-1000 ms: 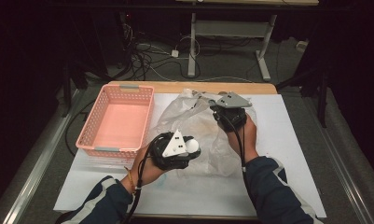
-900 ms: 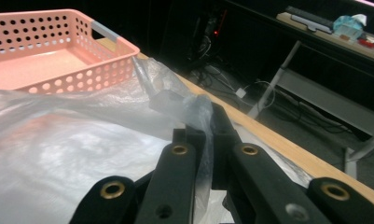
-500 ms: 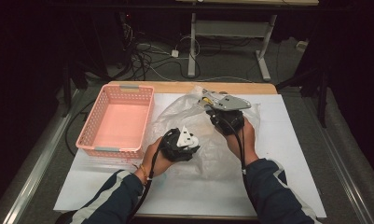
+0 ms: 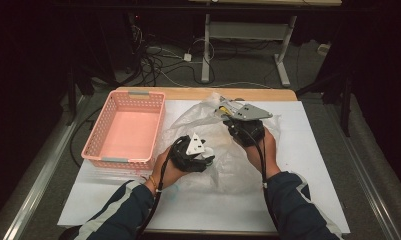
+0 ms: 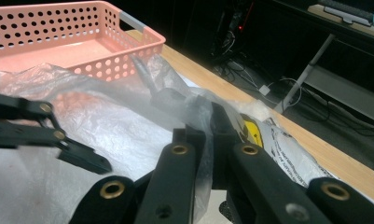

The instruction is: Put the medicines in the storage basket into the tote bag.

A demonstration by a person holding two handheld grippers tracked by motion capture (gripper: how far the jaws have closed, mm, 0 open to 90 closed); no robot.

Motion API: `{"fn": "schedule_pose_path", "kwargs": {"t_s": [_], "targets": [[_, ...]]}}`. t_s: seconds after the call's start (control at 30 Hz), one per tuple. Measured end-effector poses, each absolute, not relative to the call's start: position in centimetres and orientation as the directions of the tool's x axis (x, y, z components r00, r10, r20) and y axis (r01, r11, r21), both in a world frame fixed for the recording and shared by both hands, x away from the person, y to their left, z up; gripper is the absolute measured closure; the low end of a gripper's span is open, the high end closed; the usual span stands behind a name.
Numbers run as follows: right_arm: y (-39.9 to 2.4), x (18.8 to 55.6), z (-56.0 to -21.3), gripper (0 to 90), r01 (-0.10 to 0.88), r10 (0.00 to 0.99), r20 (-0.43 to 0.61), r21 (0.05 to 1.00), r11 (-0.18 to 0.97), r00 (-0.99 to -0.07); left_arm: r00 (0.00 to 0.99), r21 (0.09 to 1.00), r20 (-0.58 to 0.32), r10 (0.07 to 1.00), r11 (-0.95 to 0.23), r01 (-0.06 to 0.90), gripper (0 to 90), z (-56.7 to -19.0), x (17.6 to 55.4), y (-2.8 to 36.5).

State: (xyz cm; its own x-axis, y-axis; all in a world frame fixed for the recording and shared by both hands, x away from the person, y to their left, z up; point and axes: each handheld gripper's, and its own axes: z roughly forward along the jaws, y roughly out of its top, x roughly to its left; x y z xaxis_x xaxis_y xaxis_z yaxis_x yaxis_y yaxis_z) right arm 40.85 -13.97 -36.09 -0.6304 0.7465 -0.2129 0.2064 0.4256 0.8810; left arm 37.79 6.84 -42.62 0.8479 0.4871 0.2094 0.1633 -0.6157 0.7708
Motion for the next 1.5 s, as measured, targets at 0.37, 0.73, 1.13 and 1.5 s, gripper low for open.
{"fn": "schedule_pose_path", "kwargs": {"t_s": [0.37,0.73,1.13,1.5], "targets": [[-14.7,40.8,-36.2,90.0,0.216,0.750,-0.216,0.875,0.432,-0.626,0.768,0.857,0.306,0.563,-0.514,0.035,26.0,-38.1,32.8,13.7],[-15.6,40.7,-36.7,90.0,0.225,0.747,-0.220,0.868,0.444,-0.627,0.722,0.793,0.218,0.657,-0.551,0.262,23.5,-41.1,34.8,16.8],[-17.0,40.8,-36.9,88.3,0.240,0.764,-0.203,0.873,0.425,-0.613,0.767,0.784,0.190,0.613,-0.565,0.257,73.7,-41.7,35.3,16.0],[-17.8,39.5,-36.0,56.0,0.212,0.761,-0.192,0.893,0.397,-0.619,0.789,0.795,0.169,0.590,-0.555,0.245,85.7,-41.7,35.3,15.5]]}}
